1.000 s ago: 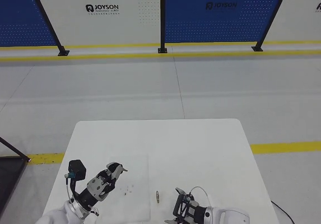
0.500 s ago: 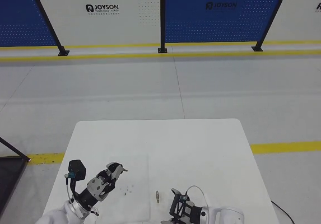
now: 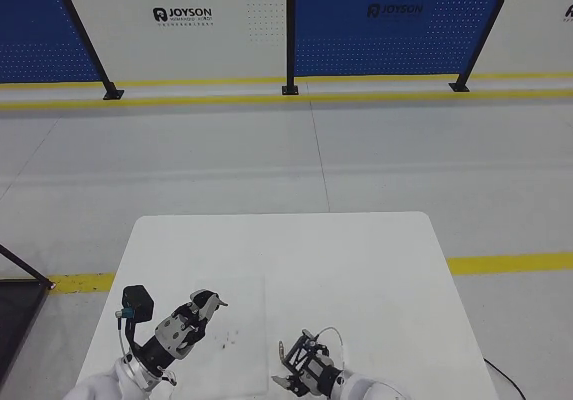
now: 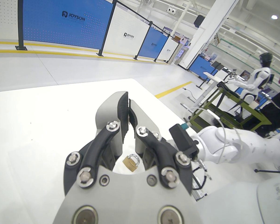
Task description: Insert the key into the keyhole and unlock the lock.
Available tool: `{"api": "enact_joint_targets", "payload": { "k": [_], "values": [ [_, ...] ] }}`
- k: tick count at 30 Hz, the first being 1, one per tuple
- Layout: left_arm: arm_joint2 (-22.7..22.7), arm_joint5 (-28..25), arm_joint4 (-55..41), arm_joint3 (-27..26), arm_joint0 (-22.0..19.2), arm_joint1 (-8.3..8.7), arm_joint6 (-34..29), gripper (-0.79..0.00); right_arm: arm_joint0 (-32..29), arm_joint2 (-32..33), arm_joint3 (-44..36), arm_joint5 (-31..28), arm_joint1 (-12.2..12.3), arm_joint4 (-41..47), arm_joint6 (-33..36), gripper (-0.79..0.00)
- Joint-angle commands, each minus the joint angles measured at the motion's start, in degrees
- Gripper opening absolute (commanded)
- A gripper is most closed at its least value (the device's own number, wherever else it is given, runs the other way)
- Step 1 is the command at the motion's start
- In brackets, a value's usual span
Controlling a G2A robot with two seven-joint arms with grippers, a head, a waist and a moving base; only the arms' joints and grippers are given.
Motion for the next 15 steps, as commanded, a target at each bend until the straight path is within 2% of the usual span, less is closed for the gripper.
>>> {"api": "enact_joint_targets", "payload": {
  "k": [1,3,4,9,10,12,15],
  "values": [
    [0.0,0.0,0.0,0.0,0.0,0.00,0.0,-0.785,0.3,-1.3,0.4,2.4,-0.3,-1.0,0.3,0.000],
    [0.0,0.0,0.0,0.0,0.0,0.00,0.0,-0.785,0.6,-2.3,0.8,3.9,-0.6,-1.5,0.3,0.000],
    [0.0,0.0,0.0,0.0,0.0,0.00,0.0,-0.785,0.7,-2.6,0.9,4.4,-0.6,-1.5,0.1,-0.219],
    [0.0,0.0,0.0,0.0,0.0,0.00,0.0,-0.785,1.6,-4.0,1.9,6.9,-1.1,-2.1,0.4,-0.299],
    [0.0,0.0,0.0,0.0,0.0,0.00,0.0,-0.785,1.8,-4.3,2.1,7.8,-1.2,-2.4,0.5,-0.366],
    [0.0,0.0,0.0,0.0,0.0,0.00,0.0,-0.785,2.4,-5.2,2.8,8.4,-1.5,-2.6,1.1,-0.443],
    [0.0,0.0,0.0,0.0,0.0,0.00,0.0,-0.785,3.4,-6.0,3.7,9.3,-1.8,-2.4,1.5,-0.437]
  ]
}}
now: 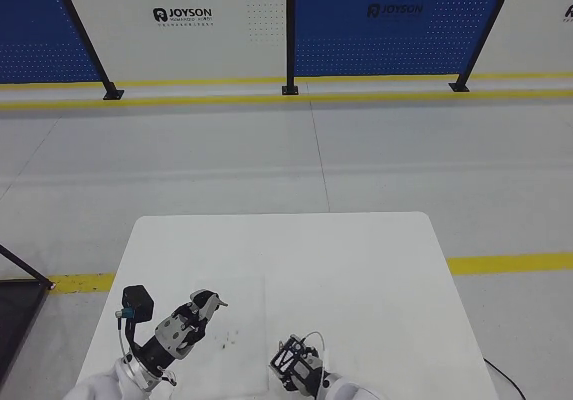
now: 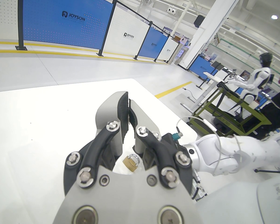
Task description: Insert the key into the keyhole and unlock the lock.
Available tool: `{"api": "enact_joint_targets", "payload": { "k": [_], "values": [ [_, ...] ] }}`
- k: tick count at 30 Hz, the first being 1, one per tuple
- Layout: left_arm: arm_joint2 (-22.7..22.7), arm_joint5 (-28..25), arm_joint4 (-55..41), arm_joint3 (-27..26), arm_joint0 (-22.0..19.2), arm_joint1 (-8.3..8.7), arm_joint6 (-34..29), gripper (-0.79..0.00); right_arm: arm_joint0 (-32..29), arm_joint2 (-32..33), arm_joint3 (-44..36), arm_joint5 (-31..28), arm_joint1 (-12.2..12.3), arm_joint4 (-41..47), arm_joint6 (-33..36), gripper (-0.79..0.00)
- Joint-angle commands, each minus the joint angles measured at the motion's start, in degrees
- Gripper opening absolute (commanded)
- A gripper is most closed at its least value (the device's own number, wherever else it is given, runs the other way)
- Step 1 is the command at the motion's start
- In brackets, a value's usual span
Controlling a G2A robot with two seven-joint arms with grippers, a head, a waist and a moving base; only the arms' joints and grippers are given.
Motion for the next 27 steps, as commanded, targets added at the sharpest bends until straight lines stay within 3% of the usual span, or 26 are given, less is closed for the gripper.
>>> {"api": "enact_joint_targets", "payload": {
  "k": [1,5,12,20,27],
  "values": [
    [0.0,0.0,0.0,0.0,0.0,0.00,0.0,-0.785,0.5,-0.4,0.5,0.4,-0.2,0.2,0.3,-0.437],
    [0.0,0.0,0.0,0.0,0.0,0.00,0.0,-0.785,1.3,-0.9,1.4,1.4,-0.5,0.8,0.7,-0.465],
    [0.0,0.0,0.0,0.0,0.0,0.00,0.0,-0.785,2.3,-1.0,2.6,1.8,-0.9,2.8,0.1,-0.785],
    [0.0,0.0,0.0,0.0,0.0,0.00,0.0,-0.785,2.0,0.0,2.1,2.2,-0.8,4.4,-3.4,-0.785],
    [0.7,1.1,-0.2,0.2,-0.9,-0.09,0.2,-0.785,-1.5,6.8,-0.3,-3.9,0.9,11.3,-15.0,-0.785]
  ]
}}
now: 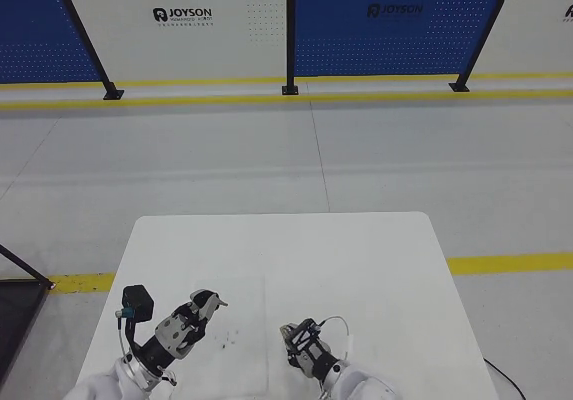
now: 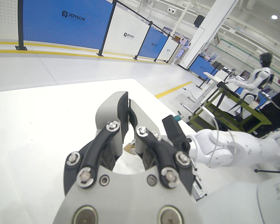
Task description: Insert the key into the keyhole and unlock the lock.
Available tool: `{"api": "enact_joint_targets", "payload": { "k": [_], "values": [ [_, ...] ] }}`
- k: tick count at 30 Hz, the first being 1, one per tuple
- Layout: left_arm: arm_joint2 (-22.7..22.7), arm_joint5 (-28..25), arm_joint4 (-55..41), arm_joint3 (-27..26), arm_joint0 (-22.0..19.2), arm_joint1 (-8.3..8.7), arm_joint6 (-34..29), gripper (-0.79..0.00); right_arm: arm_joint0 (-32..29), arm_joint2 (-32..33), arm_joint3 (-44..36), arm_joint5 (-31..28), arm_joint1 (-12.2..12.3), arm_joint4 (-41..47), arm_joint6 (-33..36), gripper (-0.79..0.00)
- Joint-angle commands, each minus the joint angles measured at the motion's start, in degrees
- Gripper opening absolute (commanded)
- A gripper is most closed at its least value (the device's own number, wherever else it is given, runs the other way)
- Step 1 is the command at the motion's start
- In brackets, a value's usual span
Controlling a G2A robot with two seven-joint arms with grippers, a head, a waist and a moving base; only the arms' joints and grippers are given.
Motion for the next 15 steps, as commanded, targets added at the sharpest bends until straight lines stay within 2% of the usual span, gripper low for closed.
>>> {"api": "enact_joint_targets", "payload": {
  "k": [1,6,8,12,15],
  "values": [
    [0.6,0.3,-0.3,0.2,-0.5,-0.06,0.3,-0.785,-1.2,1.8,-0.3,-1.6,0.4,1.5,-4.1,-0.785],
    [1.7,-0.7,-1.4,1.0,-1.6,-0.27,3.4,-0.785,-3.2,5.0,-0.5,-6.6,1.2,5.3,-13.1,-0.785],
    [2.3,-1.5,-2.5,1.6,-2.1,-0.36,4.6,-0.785,-3.7,6.2,-0.3,-8.6,1.3,7.5,-19.0,-0.785],
    [3.8,-4.3,-6.5,3.1,-3.4,-0.54,6.7,-0.785,-3.3,7.8,1.2,-15.5,1.7,10.7,-25.1,-0.785],
    [5.0,-6.2,-9.9,4.1,-4.4,-0.71,8.0,-0.785,-2.6,8.3,2.4,-18.0,1.6,12.5,-29.4,-0.785]
  ]
}}
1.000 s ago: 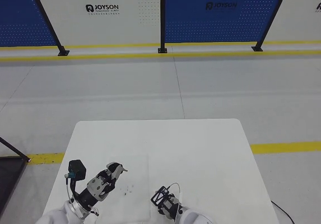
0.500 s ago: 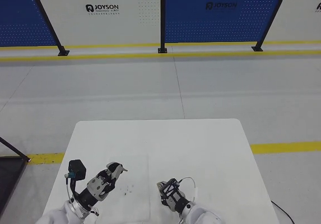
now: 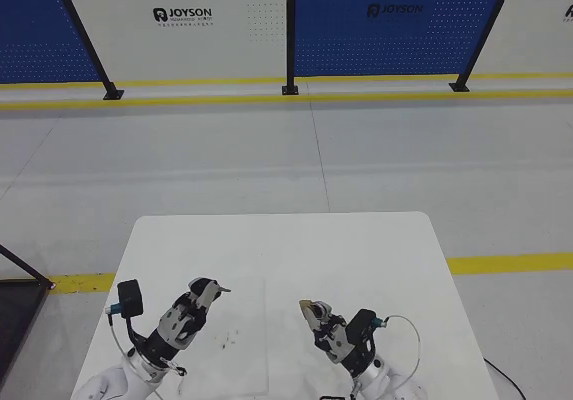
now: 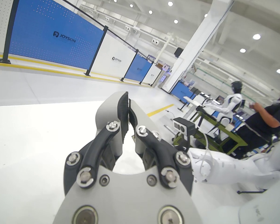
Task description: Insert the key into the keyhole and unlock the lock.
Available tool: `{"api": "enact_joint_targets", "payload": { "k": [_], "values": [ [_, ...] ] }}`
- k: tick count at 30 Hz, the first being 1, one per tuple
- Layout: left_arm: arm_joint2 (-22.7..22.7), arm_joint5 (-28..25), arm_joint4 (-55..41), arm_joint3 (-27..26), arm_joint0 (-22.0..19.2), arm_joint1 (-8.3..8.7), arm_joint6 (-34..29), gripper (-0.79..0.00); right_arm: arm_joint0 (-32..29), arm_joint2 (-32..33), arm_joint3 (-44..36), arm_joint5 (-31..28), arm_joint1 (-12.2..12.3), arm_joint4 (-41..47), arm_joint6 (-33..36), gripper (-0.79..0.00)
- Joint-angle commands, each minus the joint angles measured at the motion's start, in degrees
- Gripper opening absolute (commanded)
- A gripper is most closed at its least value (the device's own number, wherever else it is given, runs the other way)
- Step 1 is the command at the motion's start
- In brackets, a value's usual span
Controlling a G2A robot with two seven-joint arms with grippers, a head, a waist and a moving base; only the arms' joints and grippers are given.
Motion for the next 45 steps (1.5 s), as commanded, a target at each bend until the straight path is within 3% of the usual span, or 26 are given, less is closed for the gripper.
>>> {"api": "enact_joint_targets", "payload": {
  "k": [1,12,13,15,22,26,35,40,45],
  "values": [
    [0.9,-1.6,-2.6,0.7,-0.6,-0.07,0.4,-0.785,0.7,0.0,1.1,-3.3,0.0,1.2,-2.0,-0.785],
    [1.4,-3.3,-5.4,1.8,-2.0,-0.01,-1.1,-0.785,1.3,0.3,2.1,-4.7,0.0,2.0,-3.5,-0.785],
    [1.4,-3.3,-5.4,1.8,-2.0,-0.01,-1.1,-0.785,1.3,0.3,2.1,-4.7,0.0,2.0,-3.5,-0.705],
    [1.4,-3.3,-5.4,1.8,-2.0,-0.01,-1.1,-0.785,1.3,0.3,2.1,-4.7,0.0,2.0,-3.5,-0.785],
    [2.2,-0.5,-7.4,0.7,-3.4,-0.13,-2.3,-0.785,2.5,-0.6,2.6,-5.4,-0.4,6.3,-2.5,-0.785],
    [4.5,-1.8,-11.4,1.6,-3.8,-0.57,0.5,-0.785,3.6,-2.6,2.6,-7.6,-1.2,11.4,-4.4,-0.785],
    [14.3,-13.0,-22.0,10.6,-7.9,-2.46,8.7,-0.785,8.9,-10.3,5.2,-15.0,-4.3,25.4,-10.1,-0.785],
    [18.7,-16.6,-23.8,15.1,-10.8,-3.68,11.5,-0.785,11.9,-13.9,7.8,-19.0,-6.0,27.3,-12.9,-0.785],
    [21.2,-16.6,-23.5,17.4,-12.8,-4.52,12.0,-0.785,13.6,-15.9,9.8,-22.4,-7.2,26.0,-16.1,-0.785]
  ]
}}
